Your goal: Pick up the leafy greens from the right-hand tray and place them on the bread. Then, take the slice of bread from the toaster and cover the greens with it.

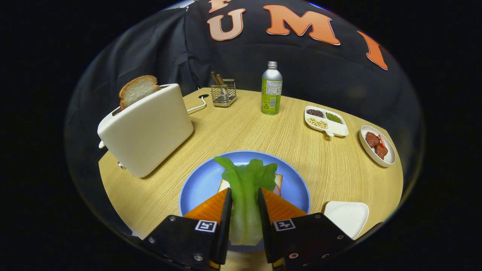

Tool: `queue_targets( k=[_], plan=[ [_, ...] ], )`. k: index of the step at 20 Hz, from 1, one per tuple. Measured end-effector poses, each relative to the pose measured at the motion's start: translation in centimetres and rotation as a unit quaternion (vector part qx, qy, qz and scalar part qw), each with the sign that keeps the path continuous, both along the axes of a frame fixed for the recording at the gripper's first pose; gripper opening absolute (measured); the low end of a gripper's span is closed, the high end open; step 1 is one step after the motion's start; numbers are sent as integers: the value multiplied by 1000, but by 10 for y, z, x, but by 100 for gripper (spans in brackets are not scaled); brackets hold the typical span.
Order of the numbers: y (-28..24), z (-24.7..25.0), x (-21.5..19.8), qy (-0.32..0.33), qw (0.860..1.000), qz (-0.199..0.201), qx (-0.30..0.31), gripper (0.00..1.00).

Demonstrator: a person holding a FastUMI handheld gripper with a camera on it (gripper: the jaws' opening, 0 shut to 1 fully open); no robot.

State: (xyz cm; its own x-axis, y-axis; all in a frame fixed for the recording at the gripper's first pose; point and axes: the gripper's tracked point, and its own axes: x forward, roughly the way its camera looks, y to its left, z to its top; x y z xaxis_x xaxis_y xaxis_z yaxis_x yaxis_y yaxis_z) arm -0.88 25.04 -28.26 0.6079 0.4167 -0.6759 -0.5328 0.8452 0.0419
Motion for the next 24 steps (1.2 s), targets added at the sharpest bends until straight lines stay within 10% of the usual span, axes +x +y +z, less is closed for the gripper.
queue_targets(
  k=[8,24],
  plan=[
    [-6,14,4,-16,999,-41,-1,96],
    [78,127,32,-106,987,-110,57,98]
  ],
)
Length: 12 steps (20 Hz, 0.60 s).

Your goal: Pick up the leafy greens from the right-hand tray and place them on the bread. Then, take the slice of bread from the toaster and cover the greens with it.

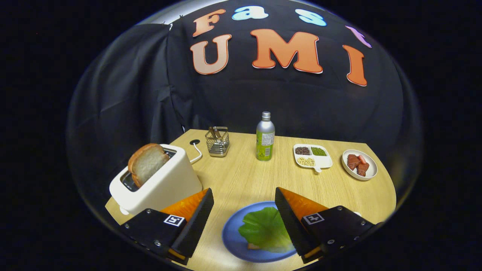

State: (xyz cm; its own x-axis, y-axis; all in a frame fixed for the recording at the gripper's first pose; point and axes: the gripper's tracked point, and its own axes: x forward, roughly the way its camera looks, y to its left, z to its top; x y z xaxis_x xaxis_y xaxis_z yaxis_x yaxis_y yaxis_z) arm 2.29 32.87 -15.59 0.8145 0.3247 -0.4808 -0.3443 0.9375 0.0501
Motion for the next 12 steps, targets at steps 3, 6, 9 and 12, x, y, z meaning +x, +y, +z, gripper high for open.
queue_targets(
  k=[3,6,9,12],
  plan=[
    [29,20,2,-21,1000,7,5,98],
    [59,35,4,-33,999,17,9,98],
    [88,43,1,-38,999,31,20,98],
    [112,48,-2,-40,998,43,22,98]
  ],
)
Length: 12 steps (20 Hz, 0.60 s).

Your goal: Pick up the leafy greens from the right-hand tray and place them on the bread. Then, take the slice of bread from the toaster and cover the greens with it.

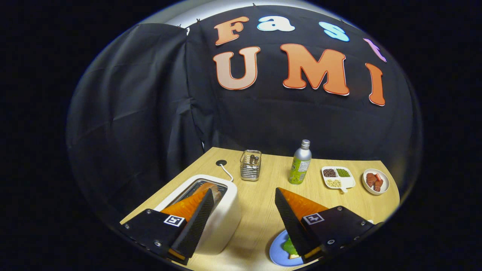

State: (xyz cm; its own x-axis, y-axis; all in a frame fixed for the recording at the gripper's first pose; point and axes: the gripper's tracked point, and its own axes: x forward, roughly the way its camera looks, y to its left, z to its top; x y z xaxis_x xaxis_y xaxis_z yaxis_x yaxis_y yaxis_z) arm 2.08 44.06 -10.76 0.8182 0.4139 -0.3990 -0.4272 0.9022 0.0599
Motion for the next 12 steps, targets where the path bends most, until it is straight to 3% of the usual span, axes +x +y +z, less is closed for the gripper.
queue_targets(
  k=[12],
  plan=[
    [67,-12,-5,13,999,46,-13,98]
  ],
)
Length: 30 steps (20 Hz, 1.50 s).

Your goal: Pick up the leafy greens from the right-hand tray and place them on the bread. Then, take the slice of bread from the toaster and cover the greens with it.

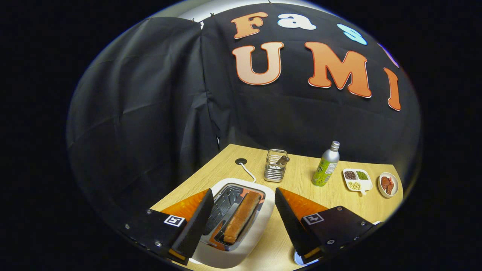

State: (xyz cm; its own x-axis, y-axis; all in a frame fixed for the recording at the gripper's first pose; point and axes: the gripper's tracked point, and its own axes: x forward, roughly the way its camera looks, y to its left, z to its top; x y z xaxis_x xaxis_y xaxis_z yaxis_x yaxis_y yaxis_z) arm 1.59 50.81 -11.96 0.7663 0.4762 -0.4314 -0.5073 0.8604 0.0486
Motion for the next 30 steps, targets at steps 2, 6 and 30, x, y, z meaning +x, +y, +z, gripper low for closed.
queue_targets(
  k=[2,6,30],
  plan=[
    [4,-3,-1,2,1000,4,-6,93],
    [11,-12,-3,8,1000,8,-18,82],
    [-10,39,-16,-19,1000,-9,14,11]
  ],
)
